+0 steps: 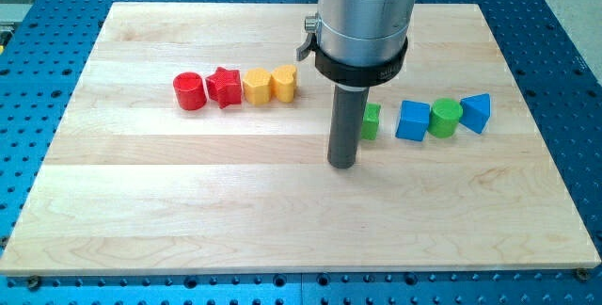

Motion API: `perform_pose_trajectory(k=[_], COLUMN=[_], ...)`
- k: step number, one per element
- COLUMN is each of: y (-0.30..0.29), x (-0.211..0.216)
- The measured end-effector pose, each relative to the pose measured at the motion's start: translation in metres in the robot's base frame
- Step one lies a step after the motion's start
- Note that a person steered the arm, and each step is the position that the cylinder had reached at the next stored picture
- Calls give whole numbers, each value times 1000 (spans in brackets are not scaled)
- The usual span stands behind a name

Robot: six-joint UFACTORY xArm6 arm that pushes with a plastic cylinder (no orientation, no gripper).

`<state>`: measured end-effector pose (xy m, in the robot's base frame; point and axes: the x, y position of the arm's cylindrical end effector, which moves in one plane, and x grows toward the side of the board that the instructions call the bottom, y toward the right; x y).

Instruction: Place your arm at the bottom left of the green star

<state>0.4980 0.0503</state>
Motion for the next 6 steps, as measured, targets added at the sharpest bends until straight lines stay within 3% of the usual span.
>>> perform_pose_trajectory(k=[6], y=[-5], x=[-3])
